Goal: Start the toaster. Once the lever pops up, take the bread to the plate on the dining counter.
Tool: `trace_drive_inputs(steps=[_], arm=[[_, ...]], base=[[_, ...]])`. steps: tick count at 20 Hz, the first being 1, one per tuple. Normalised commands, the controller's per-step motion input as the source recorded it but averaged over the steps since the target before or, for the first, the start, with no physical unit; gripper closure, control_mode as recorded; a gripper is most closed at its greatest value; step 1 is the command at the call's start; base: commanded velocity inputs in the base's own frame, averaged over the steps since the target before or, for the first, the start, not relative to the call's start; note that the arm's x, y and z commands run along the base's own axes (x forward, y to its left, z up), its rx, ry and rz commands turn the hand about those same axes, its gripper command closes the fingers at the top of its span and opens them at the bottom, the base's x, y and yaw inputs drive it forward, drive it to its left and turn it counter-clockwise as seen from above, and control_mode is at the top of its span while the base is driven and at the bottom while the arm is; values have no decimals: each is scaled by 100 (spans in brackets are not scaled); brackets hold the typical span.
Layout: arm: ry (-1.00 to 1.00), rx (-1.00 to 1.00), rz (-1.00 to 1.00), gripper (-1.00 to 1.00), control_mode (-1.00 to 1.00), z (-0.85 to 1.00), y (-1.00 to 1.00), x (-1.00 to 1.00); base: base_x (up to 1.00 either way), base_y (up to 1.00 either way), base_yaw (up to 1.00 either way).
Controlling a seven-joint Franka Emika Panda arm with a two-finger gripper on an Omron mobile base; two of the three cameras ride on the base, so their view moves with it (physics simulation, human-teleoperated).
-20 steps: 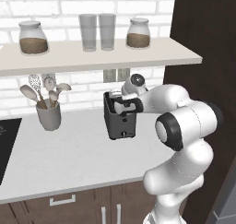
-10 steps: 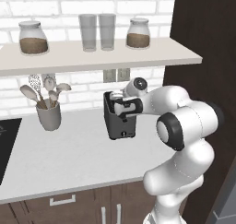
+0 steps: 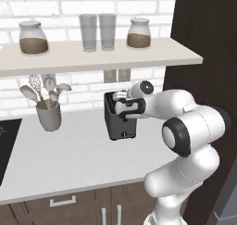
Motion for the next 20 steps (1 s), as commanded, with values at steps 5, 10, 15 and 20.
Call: trace_drive_inputs(steps=[5,10,15,20], arm=[[-14,0,0,100,-100,47,0,-20],[-10,-1,0,100,-100,70,0,-7],[-8,0,0,100,-100,70,0,-23],[-3,0,0,100,-100,17,0,-81]], base=[[0,0,0],[0,0,0],[0,0,0],[0,0,0]])
